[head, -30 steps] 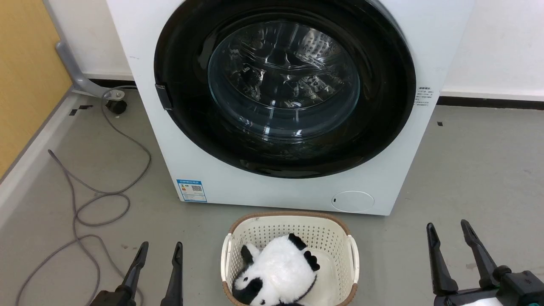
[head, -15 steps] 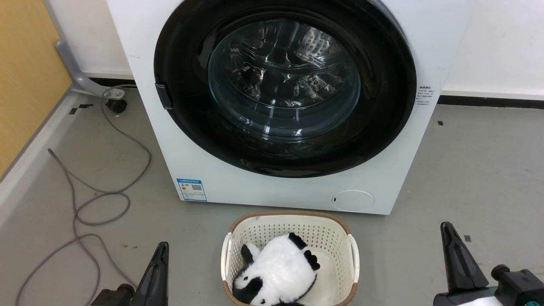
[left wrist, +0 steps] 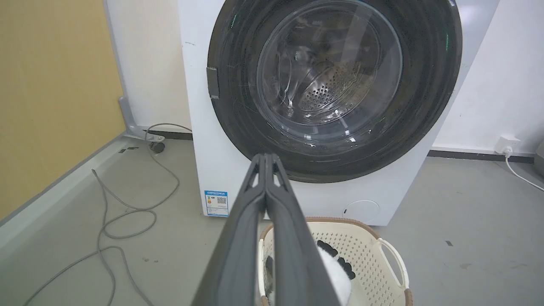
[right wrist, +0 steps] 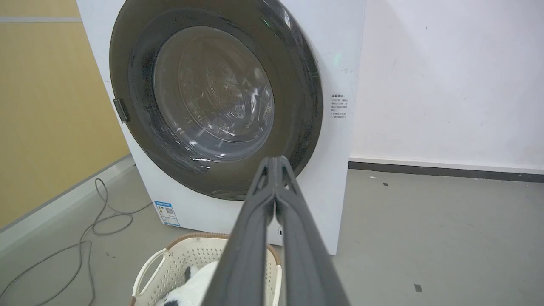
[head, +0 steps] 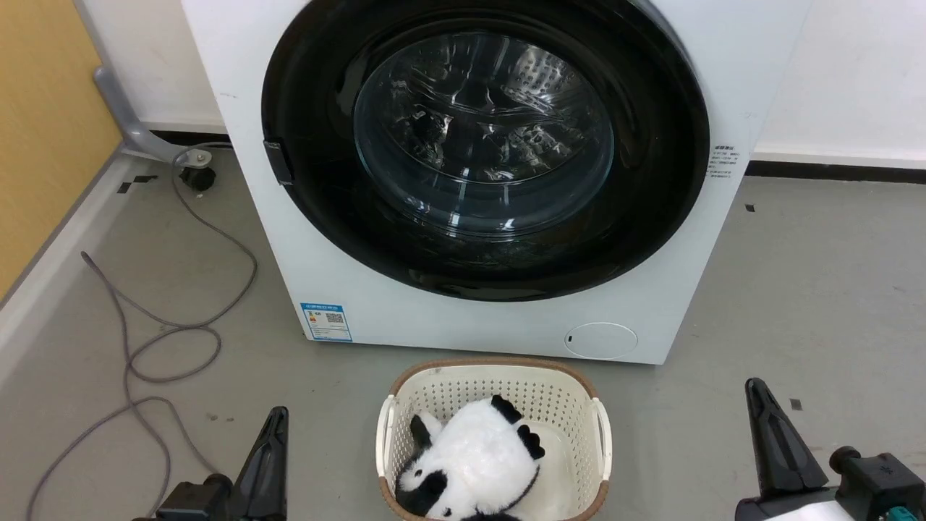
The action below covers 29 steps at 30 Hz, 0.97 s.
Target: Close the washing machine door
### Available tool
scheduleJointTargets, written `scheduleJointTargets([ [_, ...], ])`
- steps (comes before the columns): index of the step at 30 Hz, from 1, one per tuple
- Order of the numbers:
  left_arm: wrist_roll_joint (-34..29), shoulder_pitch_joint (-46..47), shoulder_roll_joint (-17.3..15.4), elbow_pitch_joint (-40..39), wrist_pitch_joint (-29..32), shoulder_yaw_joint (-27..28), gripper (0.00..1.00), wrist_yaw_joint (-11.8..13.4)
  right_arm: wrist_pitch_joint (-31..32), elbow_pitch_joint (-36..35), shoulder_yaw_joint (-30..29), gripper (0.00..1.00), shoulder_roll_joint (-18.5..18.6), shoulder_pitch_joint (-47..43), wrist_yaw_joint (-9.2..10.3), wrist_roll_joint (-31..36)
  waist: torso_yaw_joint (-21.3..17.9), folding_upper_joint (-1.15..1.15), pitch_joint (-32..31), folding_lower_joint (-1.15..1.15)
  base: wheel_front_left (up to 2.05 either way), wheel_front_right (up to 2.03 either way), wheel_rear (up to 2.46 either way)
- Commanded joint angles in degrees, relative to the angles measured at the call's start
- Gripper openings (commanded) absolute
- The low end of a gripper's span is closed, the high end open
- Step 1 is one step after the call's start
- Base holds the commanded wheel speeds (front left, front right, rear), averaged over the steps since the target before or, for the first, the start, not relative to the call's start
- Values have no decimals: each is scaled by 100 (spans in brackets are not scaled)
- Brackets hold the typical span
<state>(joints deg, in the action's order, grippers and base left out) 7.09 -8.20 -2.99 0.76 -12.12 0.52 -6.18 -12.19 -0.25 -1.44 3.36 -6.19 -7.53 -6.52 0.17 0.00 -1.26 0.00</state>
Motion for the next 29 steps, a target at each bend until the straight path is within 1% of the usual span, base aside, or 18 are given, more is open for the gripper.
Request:
scheduleJointTargets([
  [1, -43, 79, 2, -14, 23, -5, 0, 33, 24, 2, 15, 0, -9, 94, 1, 55, 0, 0, 1, 0, 0, 0, 0],
  [29, -240, 298, 5, -32, 374, -19, 0, 206, 377, 9, 53, 0, -20, 249, 2, 232, -5, 0, 38, 0, 0, 0, 0],
])
